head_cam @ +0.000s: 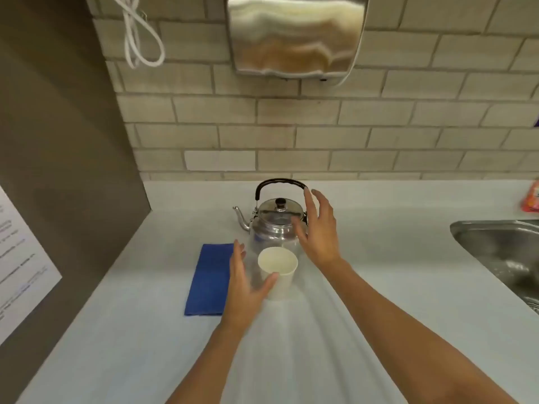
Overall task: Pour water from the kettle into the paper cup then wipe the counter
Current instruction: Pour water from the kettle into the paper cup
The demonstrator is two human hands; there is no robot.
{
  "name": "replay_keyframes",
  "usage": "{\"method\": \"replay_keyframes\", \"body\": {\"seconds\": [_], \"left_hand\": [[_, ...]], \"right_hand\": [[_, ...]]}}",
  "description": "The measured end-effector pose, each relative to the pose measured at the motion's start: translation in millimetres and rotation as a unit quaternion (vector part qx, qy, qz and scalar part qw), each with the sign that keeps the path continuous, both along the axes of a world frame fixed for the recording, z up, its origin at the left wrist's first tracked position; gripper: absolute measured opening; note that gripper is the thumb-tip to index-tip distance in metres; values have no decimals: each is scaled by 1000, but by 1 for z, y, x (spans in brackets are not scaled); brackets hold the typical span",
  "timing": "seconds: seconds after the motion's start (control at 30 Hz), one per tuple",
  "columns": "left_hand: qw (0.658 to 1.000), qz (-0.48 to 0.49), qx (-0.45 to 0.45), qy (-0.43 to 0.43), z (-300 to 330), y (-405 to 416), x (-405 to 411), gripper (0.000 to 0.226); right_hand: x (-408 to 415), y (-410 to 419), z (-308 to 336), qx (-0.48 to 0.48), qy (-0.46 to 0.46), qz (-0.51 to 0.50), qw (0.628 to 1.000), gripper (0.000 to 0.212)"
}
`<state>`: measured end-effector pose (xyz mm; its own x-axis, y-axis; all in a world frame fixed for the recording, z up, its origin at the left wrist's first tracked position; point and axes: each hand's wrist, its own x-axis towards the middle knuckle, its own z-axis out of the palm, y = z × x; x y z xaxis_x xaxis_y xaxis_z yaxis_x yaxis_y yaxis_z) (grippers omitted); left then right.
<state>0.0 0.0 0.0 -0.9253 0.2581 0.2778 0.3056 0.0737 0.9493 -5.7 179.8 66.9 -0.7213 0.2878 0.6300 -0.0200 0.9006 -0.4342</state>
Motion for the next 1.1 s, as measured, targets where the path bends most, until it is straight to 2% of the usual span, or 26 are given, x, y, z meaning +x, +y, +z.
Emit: {"method": "replay_keyframes", "body": {"seconds": [0.1,0.2,0.43,0.53,0.7,0.93,1.1], "left_hand": [[997,-45,-27,-55,-7,9,-1,109],[994,-46,-67,-69,-13,16,-4,116],[988,-27,-141,-54,-23,20,-5,99],[988,-22,-142,-53,-25,19,-5,85],[988,-13,-143,-54,-27,19,-3,78],[987,-14,-146,-61,-30,19,-5,79],[988,-9,-143,-61,-32,18,-7,80]], "right_hand": [[-21,10,6,-5,-37,4,999,64],[-51,19,24,28,-59,13,998,63],[-105,32,59,25,-158,125,979,48],[-117,36,59,-12,-158,158,975,36],[-122,42,55,-10,-135,174,975,29],[-117,41,56,-57,-131,167,975,26],[-94,53,70,-53,-111,143,982,20]]}}
